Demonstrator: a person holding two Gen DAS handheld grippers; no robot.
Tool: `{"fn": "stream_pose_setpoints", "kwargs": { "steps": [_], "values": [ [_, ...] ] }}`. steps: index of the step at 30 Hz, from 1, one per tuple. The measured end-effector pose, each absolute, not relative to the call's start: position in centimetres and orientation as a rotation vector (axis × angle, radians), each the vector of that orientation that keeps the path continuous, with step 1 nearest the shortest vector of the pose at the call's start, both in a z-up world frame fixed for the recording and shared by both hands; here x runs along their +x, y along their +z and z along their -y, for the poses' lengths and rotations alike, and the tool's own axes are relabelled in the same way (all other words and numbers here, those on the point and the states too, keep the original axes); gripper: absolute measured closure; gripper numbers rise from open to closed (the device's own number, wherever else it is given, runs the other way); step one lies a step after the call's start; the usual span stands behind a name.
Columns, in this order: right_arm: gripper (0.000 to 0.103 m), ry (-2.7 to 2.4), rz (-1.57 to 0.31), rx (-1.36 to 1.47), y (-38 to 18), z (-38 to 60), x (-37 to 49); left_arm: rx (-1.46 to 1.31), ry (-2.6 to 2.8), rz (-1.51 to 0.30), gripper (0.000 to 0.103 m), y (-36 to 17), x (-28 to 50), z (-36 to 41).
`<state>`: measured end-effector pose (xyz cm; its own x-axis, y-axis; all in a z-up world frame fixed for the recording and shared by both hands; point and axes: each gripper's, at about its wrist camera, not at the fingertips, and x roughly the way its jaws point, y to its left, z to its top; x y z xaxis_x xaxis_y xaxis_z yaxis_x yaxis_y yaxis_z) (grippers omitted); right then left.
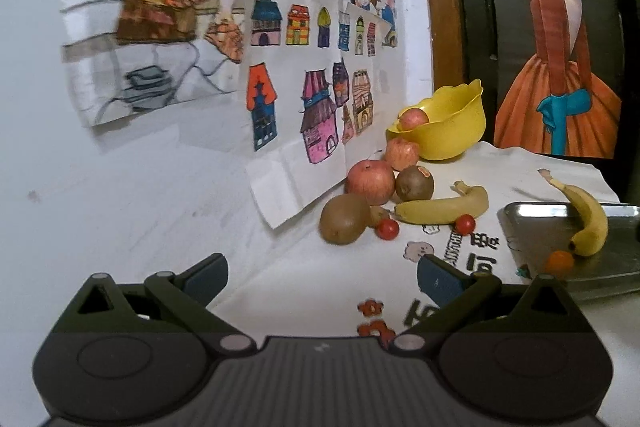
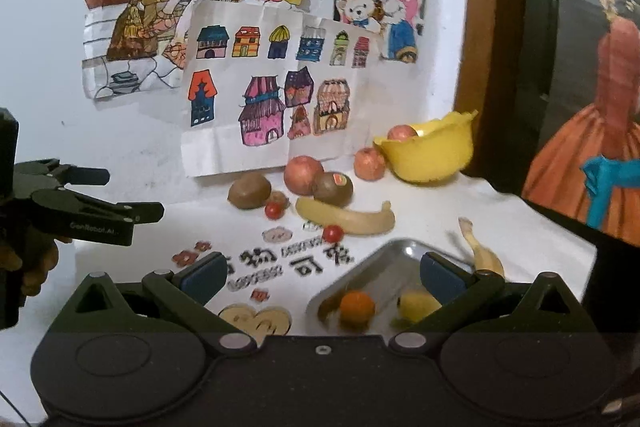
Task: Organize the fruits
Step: 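Grasp a cherry tomato with the right gripper while the left grasps another cherry tomato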
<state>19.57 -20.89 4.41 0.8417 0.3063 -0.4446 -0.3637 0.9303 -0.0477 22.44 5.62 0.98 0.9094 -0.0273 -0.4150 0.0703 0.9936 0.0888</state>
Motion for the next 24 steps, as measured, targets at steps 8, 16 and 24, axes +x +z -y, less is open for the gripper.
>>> {"fn": "stream_pose_setpoints", "kwargs": {
  "steps": [8,16,24],
  "values": [
    [0.012,0.389,-0.518,-0.135,2.2,19.6,27.5,0.145,-0.115,-0.468,0.000,-1.0,27.9,-5.3],
    [0.028,0.412,-0.630,-0.139,-0.6,18.0,34.3,0.225,-0.247,-0.468,0.003,-2.6,31.3,-3.2],
    [0.046,0.431,-0.704,-0.104,-2.8,17.8,38.5,0.218,-0.346,-0.507,0.015,-3.5,33.7,-2.3]
  ]
}}
